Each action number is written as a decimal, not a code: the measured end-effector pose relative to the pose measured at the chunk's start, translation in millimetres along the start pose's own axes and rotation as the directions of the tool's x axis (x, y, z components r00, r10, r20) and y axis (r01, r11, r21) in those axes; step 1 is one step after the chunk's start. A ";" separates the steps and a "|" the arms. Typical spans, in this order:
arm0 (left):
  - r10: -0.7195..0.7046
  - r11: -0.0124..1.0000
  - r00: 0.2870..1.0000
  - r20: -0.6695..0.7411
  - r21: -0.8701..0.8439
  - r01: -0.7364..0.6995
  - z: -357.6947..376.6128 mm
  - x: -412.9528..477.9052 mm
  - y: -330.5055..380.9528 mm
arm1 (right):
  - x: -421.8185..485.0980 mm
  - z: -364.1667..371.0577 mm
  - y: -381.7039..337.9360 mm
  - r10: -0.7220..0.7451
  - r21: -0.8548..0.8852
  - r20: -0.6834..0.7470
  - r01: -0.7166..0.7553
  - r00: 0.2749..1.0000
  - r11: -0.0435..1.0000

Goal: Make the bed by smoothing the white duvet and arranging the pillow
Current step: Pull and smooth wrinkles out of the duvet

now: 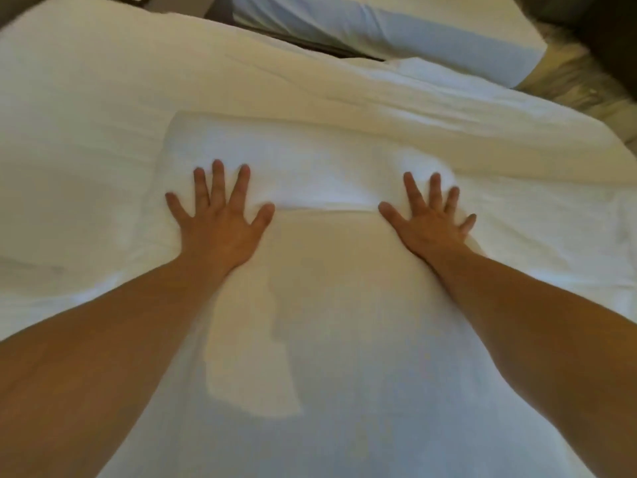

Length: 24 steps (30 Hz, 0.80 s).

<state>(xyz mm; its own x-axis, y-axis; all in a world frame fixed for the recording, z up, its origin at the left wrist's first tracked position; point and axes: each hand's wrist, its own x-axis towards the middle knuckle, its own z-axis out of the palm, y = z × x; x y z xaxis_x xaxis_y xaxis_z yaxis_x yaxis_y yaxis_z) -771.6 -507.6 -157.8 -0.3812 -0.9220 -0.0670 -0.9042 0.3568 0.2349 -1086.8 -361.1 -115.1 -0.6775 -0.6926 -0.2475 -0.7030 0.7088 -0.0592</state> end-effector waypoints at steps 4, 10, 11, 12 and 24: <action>0.018 1.000 0.993 -0.118 0.001 -0.018 41.0 8.4 3.2 | 13.9 37.5 11.7 0.016 0.075 -0.036 -0.013 0.999 0.997; 0.035 0.999 0.985 -0.168 0.028 -0.030 61.1 17.9 -1.2 | 32.3 61.5 8.0 -0.005 0.072 -0.112 0.013 0.994 0.997; 0.030 0.999 0.990 -0.141 0.035 -0.025 61.1 18.7 -1.6 | 35.2 60.8 7.4 -0.003 0.066 -0.079 0.008 0.997 0.998; 0.022 0.999 0.995 -0.094 0.046 -0.018 60.9 21.4 -1.8 | 38.7 57.6 6.0 0.011 0.057 -0.022 -0.010 1.000 0.998; 0.000 1.000 0.957 0.290 -0.005 0.002 -18.6 -121.1 -12.1 | -199.7 47.7 -74.4 -0.114 0.084 0.156 0.102 0.981 0.991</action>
<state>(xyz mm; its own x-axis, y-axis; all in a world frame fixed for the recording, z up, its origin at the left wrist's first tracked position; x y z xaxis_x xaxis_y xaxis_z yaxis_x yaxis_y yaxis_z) -711.0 -403.0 -134.5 -0.4208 -0.8387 -0.3456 -0.9037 0.3545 0.2400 -888.8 -269.2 -107.4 -0.5506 -0.7395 -0.3873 -0.7477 0.6432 -0.1652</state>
